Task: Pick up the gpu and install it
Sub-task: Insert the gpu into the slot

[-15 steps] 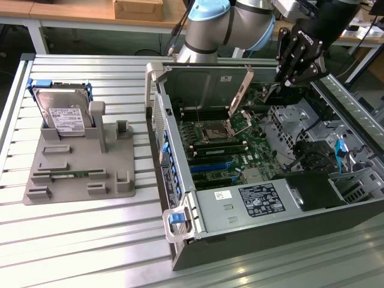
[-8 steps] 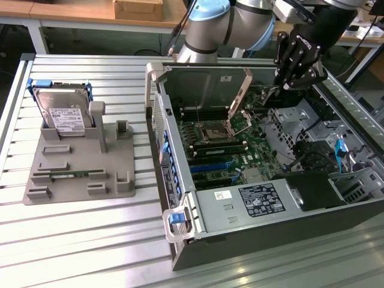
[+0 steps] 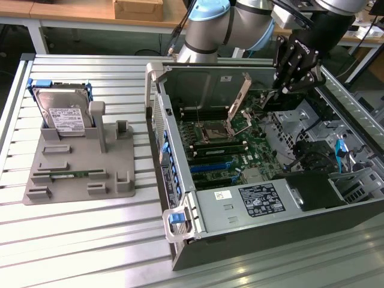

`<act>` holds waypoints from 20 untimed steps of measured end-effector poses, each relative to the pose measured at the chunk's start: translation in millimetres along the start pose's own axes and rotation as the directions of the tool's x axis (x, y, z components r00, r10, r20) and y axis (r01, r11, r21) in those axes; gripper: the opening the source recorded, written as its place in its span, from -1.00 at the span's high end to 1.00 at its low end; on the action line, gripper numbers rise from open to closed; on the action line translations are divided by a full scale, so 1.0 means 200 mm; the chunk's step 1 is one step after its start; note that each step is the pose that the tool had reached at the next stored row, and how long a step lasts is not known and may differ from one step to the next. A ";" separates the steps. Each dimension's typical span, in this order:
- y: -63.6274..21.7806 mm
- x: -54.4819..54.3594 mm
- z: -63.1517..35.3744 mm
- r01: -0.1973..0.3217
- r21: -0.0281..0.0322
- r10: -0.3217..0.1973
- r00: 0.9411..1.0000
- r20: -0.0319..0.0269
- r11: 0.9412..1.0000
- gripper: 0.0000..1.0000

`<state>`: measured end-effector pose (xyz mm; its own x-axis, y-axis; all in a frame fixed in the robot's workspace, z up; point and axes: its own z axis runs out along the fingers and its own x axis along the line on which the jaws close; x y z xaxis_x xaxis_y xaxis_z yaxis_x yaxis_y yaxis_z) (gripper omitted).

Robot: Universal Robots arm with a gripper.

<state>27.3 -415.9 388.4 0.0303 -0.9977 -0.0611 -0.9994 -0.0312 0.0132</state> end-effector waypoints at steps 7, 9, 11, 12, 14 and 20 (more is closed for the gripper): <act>0.049 0.04 0.030 0.000 0.000 0.000 1.000 0.000 1.000 0.48; 0.060 0.05 0.038 0.000 0.000 0.000 1.000 0.000 1.000 0.48; 0.075 0.06 0.052 0.000 0.000 0.000 1.000 0.000 1.000 0.48; 0.082 0.07 0.058 0.000 0.000 0.000 1.000 0.000 1.000 0.48; 0.092 0.08 0.070 0.000 0.000 0.000 1.000 0.000 1.000 0.48; 0.118 0.10 0.102 0.000 0.000 0.000 1.000 0.000 1.000 0.48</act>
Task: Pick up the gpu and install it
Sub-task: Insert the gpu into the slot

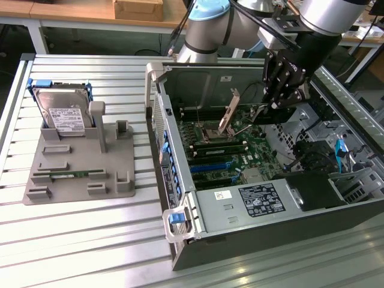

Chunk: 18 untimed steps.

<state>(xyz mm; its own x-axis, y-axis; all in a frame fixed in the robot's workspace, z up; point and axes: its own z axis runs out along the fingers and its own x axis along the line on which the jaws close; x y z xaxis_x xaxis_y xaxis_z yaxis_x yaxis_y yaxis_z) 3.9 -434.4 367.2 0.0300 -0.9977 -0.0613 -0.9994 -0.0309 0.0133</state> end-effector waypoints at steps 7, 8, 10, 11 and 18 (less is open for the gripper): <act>0.020 0.02 0.034 0.000 0.000 0.000 1.000 0.000 1.000 0.48; 0.022 0.02 0.039 0.000 0.000 0.000 1.000 0.000 1.000 0.48; 0.023 0.03 0.048 0.000 0.000 0.000 1.000 0.000 1.000 0.48; 0.024 0.03 0.054 0.000 0.000 0.000 1.000 0.000 1.000 0.48; 0.041 0.07 0.103 0.000 0.000 0.000 1.000 0.000 1.000 0.48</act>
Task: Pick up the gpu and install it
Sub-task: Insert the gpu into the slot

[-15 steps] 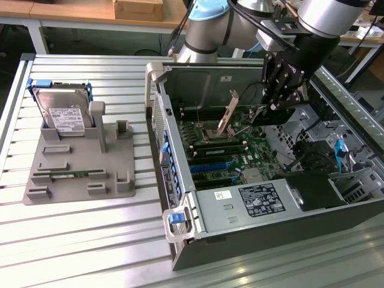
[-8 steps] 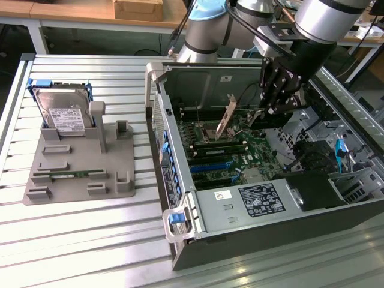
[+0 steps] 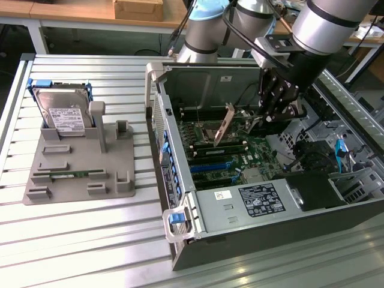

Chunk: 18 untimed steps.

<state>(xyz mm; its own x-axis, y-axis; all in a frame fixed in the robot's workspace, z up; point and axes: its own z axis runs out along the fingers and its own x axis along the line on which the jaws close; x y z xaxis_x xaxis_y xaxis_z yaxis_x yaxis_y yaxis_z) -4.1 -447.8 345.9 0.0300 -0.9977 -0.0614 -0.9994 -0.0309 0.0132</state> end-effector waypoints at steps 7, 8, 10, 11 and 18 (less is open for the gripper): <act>0.072 0.02 0.029 0.000 0.000 0.000 1.000 0.000 1.000 0.48; 0.078 0.02 0.035 0.000 0.000 0.000 1.000 0.000 1.000 0.48; 0.081 0.02 0.043 -0.010 0.001 0.010 1.000 0.000 1.000 0.48; 0.081 0.02 0.047 -0.024 0.001 0.024 1.000 0.000 1.000 0.48; 0.090 0.03 0.075 -0.124 0.008 0.124 0.992 0.002 0.992 0.48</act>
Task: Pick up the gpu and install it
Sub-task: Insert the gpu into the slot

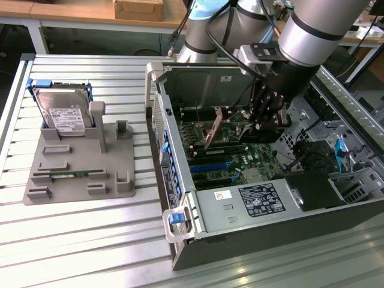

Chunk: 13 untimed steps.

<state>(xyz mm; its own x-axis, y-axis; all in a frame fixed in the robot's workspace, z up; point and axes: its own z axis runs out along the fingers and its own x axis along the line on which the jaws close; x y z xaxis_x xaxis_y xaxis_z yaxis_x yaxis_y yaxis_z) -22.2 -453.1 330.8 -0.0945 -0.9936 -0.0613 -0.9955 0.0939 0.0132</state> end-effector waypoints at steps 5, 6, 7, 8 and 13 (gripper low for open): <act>0.007 0.01 0.017 0.005 0.000 -0.005 1.000 0.000 1.000 0.48; 0.007 0.02 0.019 0.017 -0.001 -0.017 1.000 0.000 1.000 0.48; 0.007 0.02 0.020 0.036 -0.002 -0.036 0.999 -0.001 0.999 0.48; 0.007 0.02 0.022 0.070 -0.004 -0.070 0.998 -0.001 0.998 0.48; 0.007 0.02 0.030 0.128 -0.008 -0.128 0.992 -0.001 0.992 0.48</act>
<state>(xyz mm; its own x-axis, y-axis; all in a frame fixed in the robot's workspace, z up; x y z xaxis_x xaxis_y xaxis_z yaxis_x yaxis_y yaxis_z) -24.1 -456.4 324.6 0.0340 -0.9975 -0.0612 -0.9993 -0.0349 0.0133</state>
